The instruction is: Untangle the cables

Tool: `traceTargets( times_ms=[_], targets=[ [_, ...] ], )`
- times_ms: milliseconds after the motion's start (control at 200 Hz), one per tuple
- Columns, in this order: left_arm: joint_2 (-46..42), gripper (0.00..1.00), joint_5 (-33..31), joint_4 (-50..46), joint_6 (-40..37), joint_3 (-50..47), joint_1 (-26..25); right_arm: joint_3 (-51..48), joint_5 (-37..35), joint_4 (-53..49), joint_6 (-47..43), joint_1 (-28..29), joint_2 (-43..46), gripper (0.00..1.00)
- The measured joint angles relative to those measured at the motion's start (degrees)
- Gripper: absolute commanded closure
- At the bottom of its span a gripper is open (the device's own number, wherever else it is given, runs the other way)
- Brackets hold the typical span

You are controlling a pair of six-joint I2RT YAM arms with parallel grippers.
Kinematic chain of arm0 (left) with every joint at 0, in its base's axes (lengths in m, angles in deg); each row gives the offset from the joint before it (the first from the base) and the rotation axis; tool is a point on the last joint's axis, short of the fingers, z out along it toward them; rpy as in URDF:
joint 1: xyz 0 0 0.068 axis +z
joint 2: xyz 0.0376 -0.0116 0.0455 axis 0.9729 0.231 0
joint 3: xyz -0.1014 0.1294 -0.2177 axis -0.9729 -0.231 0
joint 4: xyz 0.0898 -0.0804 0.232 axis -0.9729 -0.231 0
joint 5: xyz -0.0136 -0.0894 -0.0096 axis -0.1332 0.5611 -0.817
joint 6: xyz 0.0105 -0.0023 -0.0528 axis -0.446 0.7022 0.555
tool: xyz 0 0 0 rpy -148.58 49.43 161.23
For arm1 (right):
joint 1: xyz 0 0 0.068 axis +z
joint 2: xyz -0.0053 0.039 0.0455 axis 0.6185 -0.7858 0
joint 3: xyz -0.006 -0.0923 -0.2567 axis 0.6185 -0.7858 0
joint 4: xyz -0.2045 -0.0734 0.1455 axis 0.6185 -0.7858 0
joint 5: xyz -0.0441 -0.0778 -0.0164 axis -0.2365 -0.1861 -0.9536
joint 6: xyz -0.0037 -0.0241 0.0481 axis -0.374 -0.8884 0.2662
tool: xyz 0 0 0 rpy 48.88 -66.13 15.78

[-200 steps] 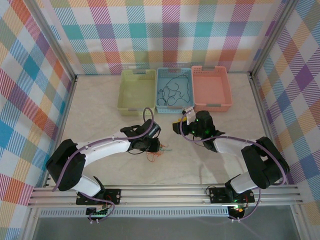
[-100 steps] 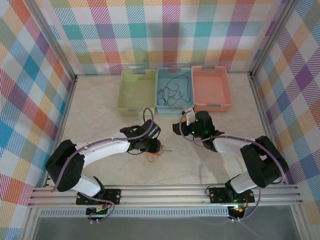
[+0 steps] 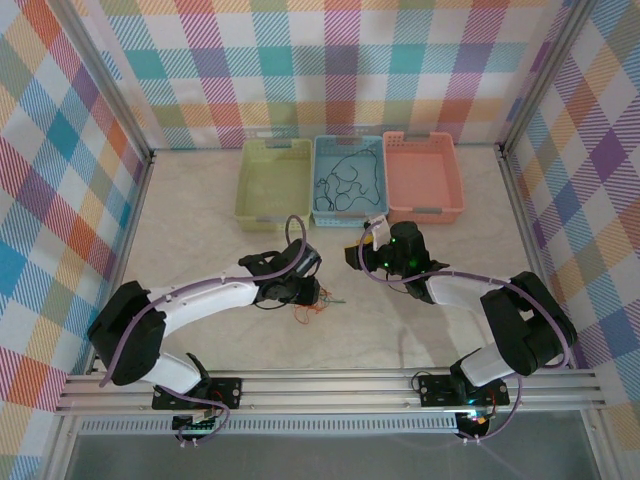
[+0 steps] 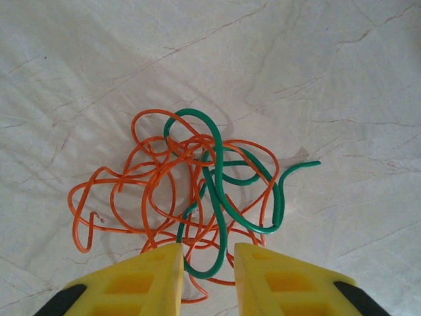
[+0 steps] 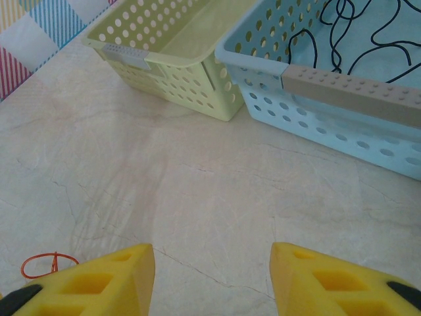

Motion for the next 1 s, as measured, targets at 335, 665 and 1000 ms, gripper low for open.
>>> traceTargets(
  times_ms=[335,665,1000],
  targets=[
    [2.8,0.73,0.2,0.5,0.0,0.0,-0.3,0.3,0.0,-0.4,0.0,0.0,-0.3,0.50],
    [3.5,1.00,0.2,0.5,-0.1,0.0,-0.3,0.6,0.0,-0.4,0.0,0.0,-0.3,0.49],
    [-0.8,1.00,-1.0,-3.3,-1.5,2.8,-0.3,0.4,0.3,0.5,0.0,0.0,-0.2,0.50]
  ],
)
